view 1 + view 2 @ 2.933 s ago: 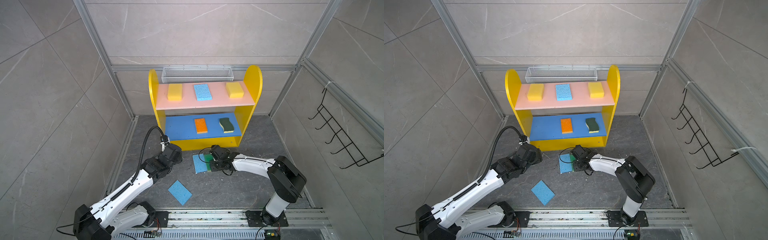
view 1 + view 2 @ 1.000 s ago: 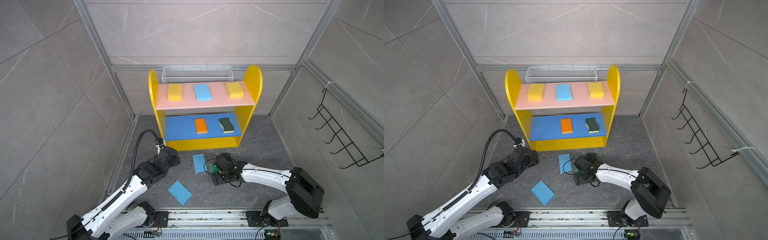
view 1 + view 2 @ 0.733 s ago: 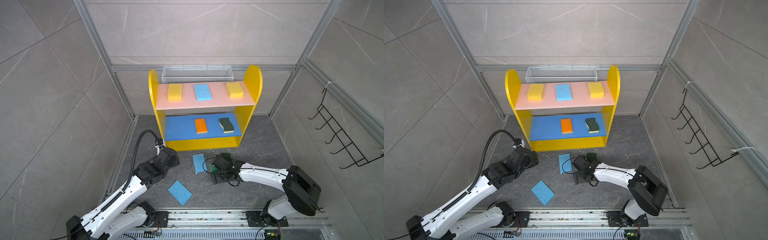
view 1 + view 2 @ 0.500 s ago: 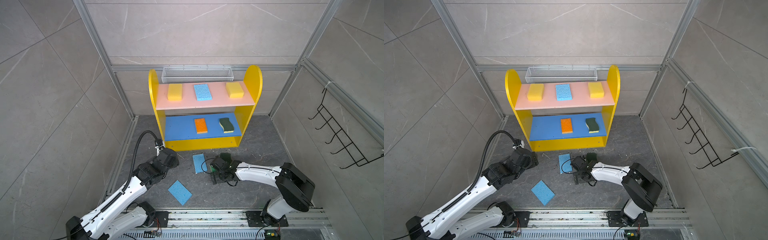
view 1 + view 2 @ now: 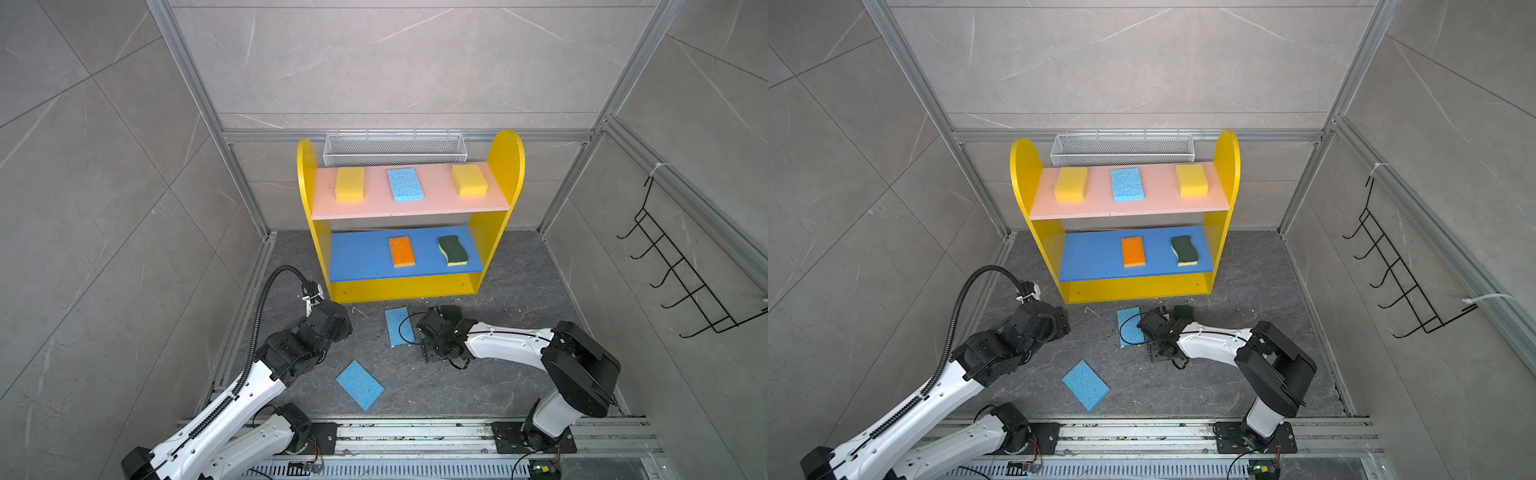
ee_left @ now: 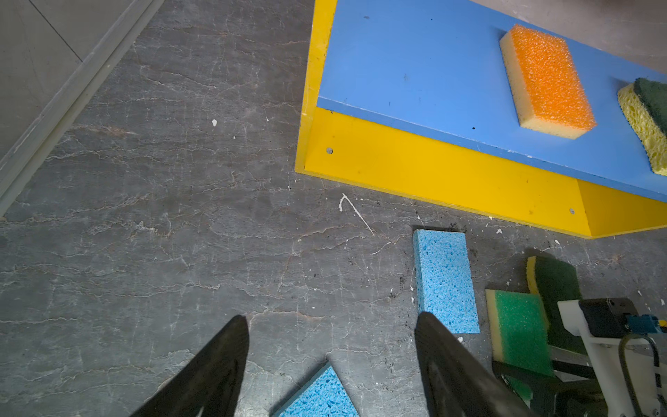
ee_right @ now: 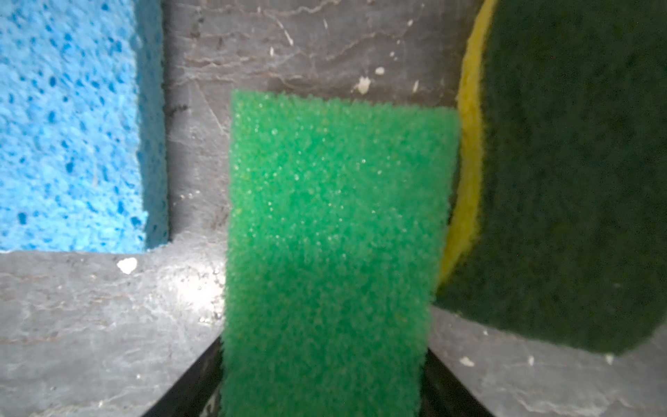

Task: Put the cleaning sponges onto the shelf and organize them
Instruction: 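Lower the right gripper and close it on the bright green sponge, then lift the bright green sponge and carry it onto the blue shelf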

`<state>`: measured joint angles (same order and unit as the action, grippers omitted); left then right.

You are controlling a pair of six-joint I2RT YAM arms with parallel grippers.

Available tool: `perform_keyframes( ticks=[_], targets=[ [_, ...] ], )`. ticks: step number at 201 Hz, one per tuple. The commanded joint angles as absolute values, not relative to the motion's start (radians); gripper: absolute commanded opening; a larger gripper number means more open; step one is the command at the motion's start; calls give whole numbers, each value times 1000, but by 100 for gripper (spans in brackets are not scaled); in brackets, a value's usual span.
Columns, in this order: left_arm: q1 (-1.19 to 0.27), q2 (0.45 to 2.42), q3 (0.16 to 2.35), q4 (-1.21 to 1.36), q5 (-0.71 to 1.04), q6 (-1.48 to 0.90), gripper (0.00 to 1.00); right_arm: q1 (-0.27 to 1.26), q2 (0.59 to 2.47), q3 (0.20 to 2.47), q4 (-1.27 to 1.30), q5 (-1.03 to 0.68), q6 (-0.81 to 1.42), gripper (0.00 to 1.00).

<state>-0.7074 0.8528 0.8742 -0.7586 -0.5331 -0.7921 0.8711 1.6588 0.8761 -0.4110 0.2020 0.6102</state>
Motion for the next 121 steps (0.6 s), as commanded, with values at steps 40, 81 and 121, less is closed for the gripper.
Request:
perform_keyframes(
  ticks=[40,81,121],
  targets=[
    [-712,771,906,-928,-556,-803,76,920,1608,952,-483,201,644,65],
    [-710,706,876,-958,-545,-819,76,938,1595,1084,-514,206,665,64],
    [-710,652,891,-1005,-589,-827,75,942,1669,1285,-525,207,649,63]
  ],
)
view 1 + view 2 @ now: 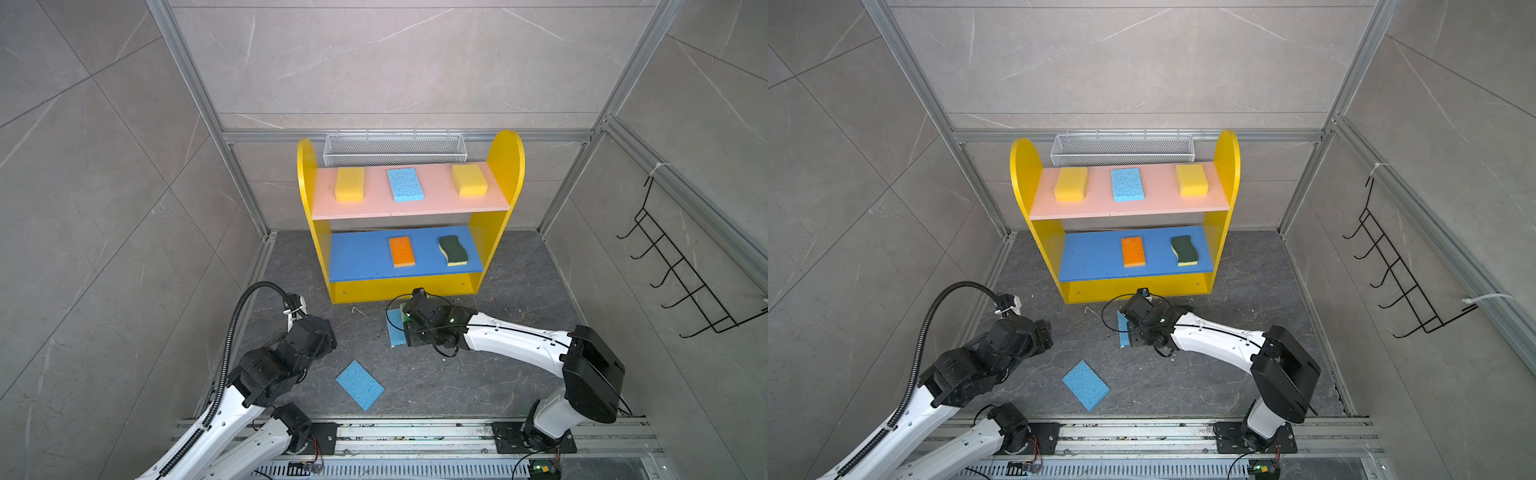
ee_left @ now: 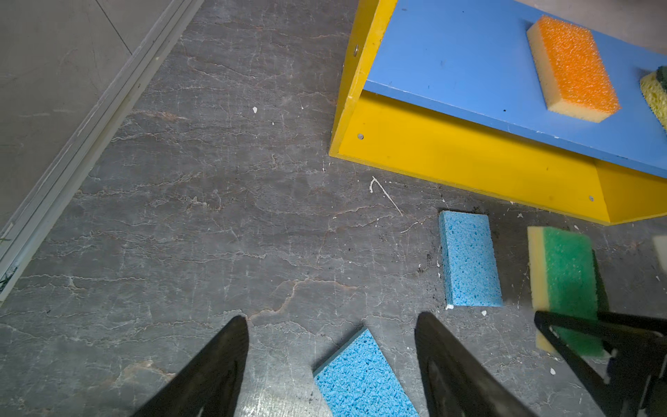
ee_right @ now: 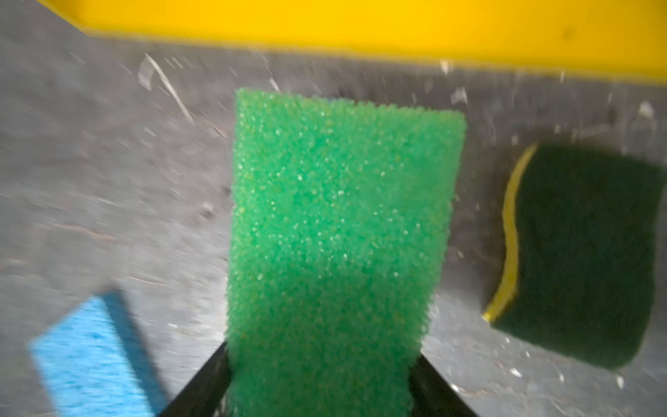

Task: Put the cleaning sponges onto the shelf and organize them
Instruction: 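Lift the bright green sponge and carry it onto the blue shelf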

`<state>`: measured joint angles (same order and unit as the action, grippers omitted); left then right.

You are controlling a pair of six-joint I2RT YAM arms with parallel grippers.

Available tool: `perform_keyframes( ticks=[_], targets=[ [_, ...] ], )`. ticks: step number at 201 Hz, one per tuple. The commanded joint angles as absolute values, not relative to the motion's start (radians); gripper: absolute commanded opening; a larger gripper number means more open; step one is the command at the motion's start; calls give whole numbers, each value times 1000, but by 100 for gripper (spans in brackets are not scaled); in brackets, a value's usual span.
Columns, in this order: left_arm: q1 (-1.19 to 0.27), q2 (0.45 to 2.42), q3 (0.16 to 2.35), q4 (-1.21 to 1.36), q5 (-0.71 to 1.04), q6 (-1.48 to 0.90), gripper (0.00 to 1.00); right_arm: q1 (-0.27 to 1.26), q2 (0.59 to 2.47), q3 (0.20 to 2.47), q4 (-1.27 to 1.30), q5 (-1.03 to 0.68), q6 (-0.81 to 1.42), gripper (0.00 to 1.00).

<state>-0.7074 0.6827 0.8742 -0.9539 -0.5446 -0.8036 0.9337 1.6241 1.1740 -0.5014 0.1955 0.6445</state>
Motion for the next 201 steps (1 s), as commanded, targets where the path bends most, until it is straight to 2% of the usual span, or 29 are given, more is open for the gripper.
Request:
perform_keyframes(
  ticks=[1,34,110,169,201],
  targets=[
    [-711,651,891,-1006,-592,-829,75,942,1673,1291,-525,207,647,63],
    [-711,592,866,-1075,-667,-892,75,945,1796,1474,-531,201,626,63],
    [-711,418,830,-1154,-707,-929,75,953,2046,1839,-573,231,605,62],
    [-710,478,828,-1124,-676,-884,75,951,2235,2153,-679,274,546,62],
    [-710,504,830,-1128,-675,-880,75,945,2380,2403,-788,306,506,62]
  ],
)
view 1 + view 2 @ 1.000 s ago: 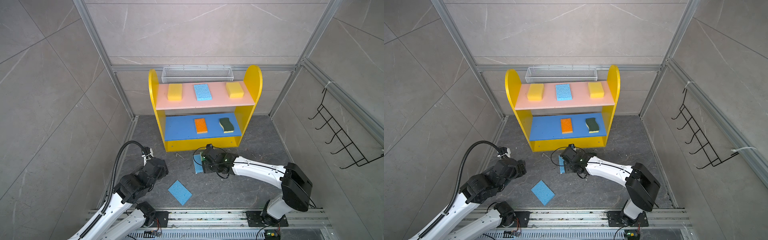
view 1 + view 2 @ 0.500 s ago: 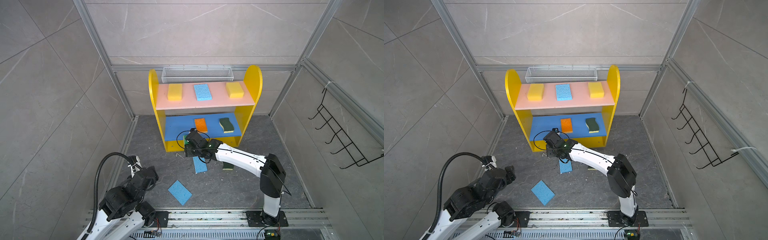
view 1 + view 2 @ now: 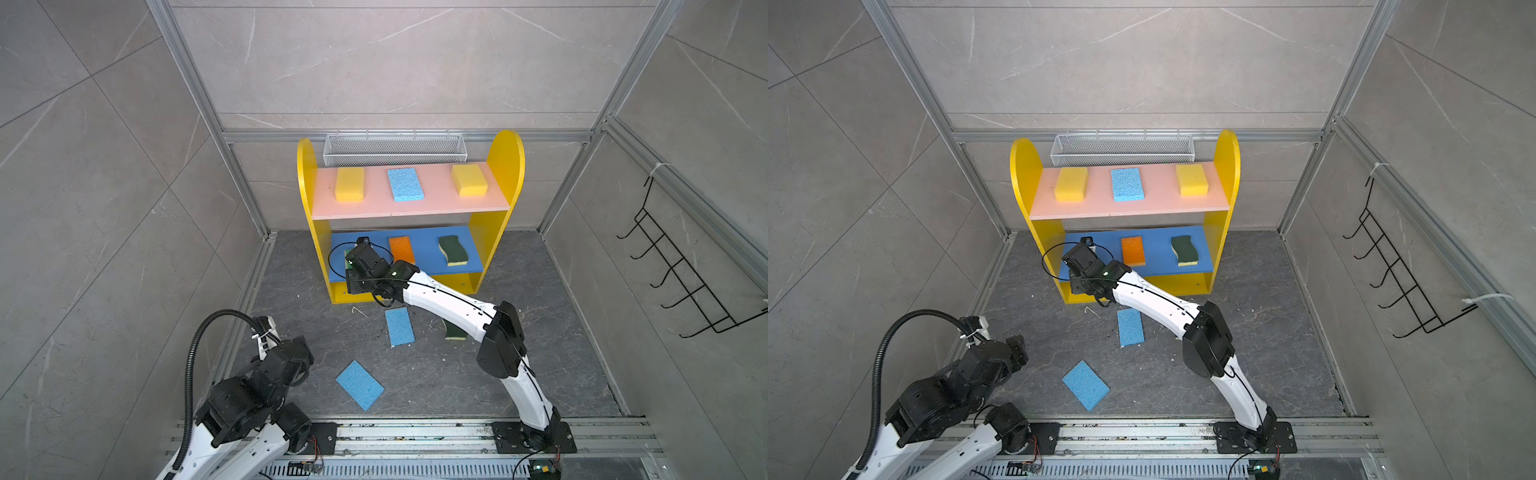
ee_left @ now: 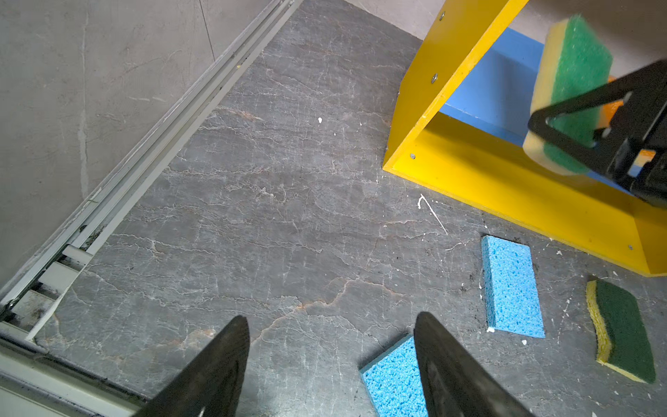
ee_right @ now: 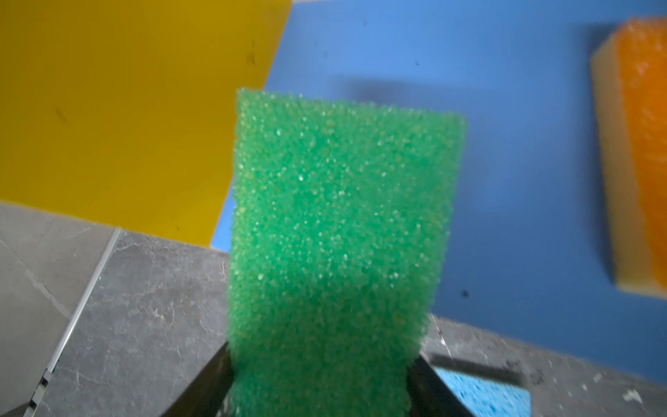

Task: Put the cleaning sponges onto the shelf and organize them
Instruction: 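Lift the bright green sponge and carry it onto the blue shelf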

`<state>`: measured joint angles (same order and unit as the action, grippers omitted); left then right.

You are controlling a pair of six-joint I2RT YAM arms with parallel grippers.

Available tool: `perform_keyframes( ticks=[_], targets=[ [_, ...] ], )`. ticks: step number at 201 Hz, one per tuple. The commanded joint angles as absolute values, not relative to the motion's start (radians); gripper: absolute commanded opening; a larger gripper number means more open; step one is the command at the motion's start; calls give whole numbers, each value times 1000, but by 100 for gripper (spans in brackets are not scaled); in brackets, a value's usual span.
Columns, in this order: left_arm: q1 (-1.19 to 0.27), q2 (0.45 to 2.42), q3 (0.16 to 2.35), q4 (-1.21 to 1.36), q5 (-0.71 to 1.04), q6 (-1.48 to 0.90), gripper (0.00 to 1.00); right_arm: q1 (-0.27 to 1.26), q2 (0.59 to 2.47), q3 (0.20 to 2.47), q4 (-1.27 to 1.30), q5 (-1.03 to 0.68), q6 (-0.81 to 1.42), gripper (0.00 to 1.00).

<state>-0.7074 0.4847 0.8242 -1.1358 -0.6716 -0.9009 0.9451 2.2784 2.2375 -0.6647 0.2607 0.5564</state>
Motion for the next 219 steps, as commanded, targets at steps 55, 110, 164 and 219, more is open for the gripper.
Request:
perform_keyframes(
  ticks=[55,110,164,219],
  targets=[
    [-710,487,840,-1146,-696,-888,75,910,2674,2937,-1041,365,503,62],
    [-710,528,847,-1152,-711,-887,75,876,2618,2789,-933,362,518,62],
    [-710,547,850,-1149,-728,-883,75,875,2656,2830,-946,367,489,63],
    [-711,548,839,-1148,-730,-893,75,875,2672,2830,-907,352,473,64]
  ],
)
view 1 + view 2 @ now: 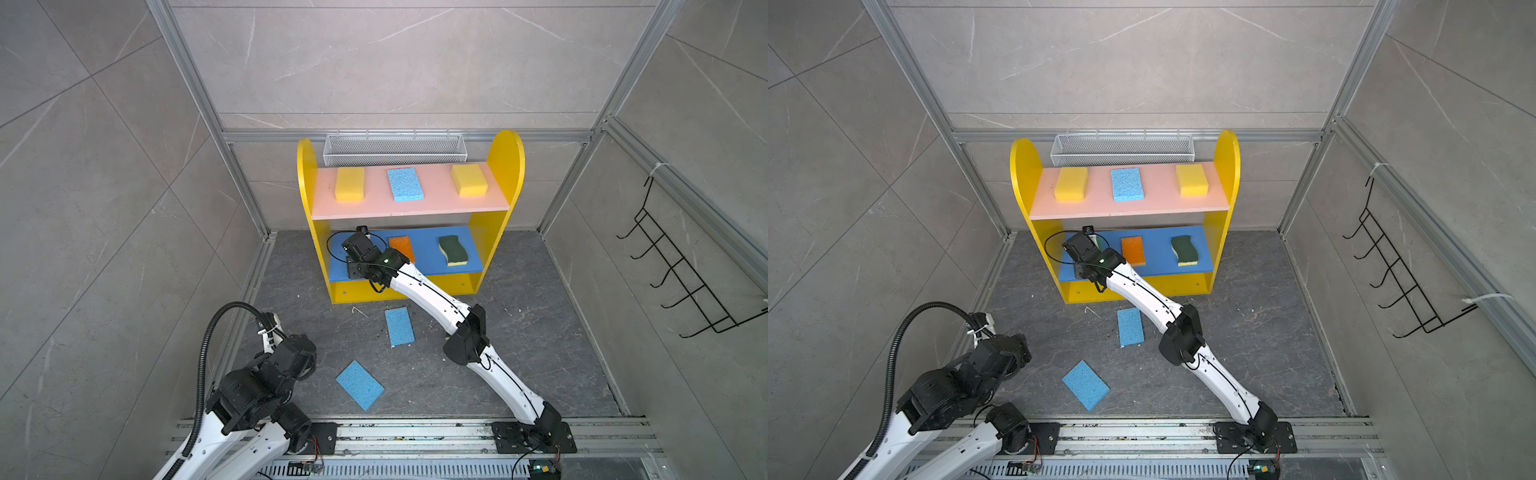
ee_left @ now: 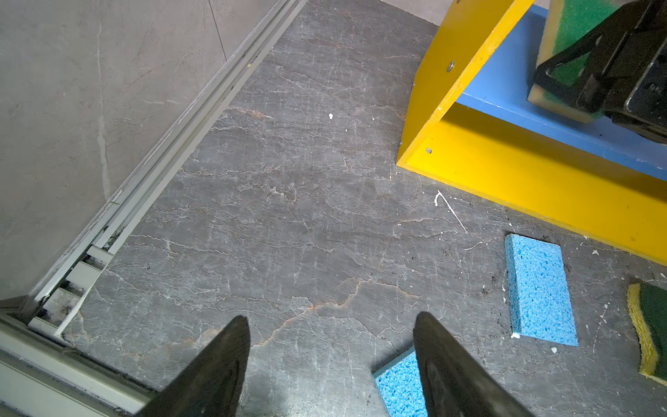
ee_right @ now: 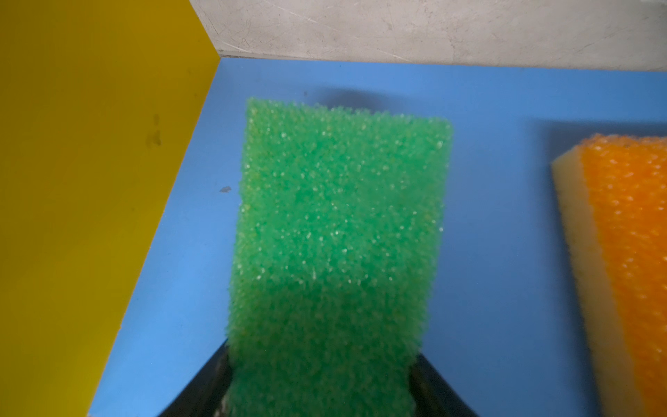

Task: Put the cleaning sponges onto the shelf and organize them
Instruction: 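Lift the bright green sponge and carry it onto the blue shelf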

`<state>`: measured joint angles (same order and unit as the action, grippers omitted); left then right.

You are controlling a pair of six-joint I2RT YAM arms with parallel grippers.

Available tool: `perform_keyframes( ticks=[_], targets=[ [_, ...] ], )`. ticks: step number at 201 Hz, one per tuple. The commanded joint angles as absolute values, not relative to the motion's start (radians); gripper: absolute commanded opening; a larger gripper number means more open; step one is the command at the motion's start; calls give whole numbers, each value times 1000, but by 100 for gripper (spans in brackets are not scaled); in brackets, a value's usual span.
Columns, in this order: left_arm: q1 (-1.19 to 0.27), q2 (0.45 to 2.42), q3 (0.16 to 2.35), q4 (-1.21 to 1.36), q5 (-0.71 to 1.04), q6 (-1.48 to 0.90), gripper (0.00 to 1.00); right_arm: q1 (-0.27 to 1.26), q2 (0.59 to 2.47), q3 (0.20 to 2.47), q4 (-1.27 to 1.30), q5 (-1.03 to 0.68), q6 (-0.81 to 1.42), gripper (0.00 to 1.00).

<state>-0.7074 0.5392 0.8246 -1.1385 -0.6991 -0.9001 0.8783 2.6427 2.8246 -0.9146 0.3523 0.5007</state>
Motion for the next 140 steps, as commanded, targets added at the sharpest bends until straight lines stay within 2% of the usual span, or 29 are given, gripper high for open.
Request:
perform_keyframes(
  ticks=[1,140],
  targets=[
    [-711,548,839,-1147,-730,-893,75,875,2673,2830,-904,351,471,64],
    [-711,549,831,-1147,-730,-902,75,870,2703,2829,-828,333,455,68]
  ],
)
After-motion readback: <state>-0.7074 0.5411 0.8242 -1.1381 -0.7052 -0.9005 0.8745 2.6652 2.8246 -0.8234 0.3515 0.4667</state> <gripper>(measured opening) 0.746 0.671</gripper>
